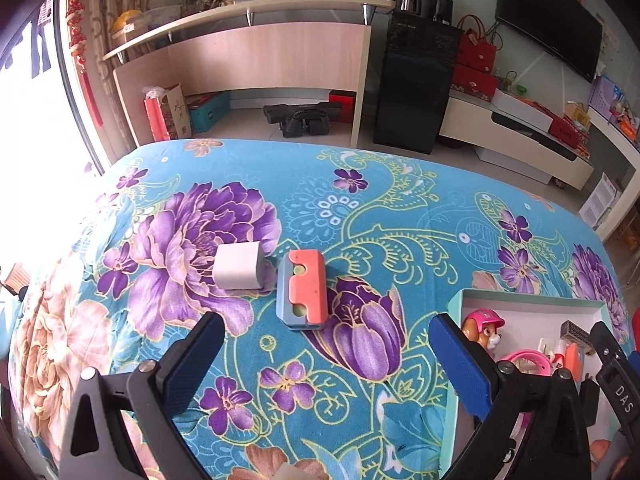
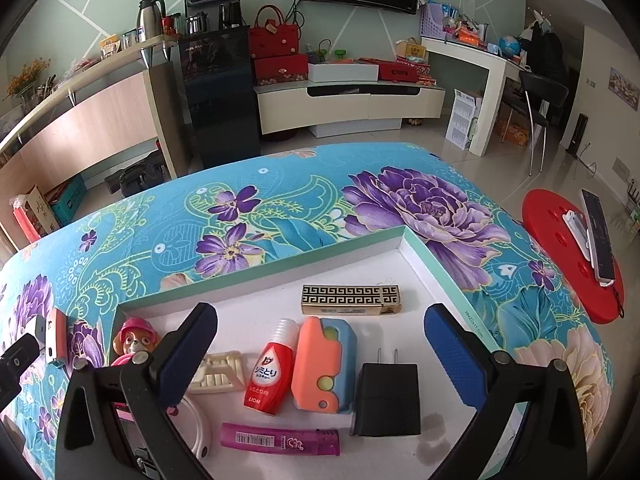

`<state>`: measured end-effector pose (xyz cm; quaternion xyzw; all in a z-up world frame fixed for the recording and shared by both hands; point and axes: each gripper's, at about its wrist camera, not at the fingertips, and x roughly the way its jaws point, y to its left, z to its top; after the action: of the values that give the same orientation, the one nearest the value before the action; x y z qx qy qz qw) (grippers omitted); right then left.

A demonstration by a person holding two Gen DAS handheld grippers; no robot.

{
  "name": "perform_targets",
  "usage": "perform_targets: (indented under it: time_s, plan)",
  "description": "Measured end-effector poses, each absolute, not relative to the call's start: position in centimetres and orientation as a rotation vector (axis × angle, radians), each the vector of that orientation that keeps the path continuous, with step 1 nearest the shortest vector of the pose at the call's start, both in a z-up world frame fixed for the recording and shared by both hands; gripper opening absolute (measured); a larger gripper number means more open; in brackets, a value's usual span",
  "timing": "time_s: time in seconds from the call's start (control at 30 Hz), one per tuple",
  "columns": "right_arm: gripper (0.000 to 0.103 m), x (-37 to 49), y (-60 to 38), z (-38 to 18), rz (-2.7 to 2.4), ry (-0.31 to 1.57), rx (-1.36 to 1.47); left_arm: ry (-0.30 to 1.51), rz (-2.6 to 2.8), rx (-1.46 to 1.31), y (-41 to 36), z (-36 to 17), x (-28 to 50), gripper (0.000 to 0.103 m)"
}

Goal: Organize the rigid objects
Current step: 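Withdraw both open tools toward the white charger block and last orange piece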

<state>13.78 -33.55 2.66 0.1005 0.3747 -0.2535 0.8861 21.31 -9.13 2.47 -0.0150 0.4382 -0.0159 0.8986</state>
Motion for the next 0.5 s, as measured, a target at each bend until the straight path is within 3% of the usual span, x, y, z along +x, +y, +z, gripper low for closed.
perform_targets:
  time_s: [0.5]
  plan:
    - [0.103,16.3,-25.6,5.6,-0.270,0.653,0.206,0.896,0.195,-0.071,-2.8,2.5,24.4,0.103]
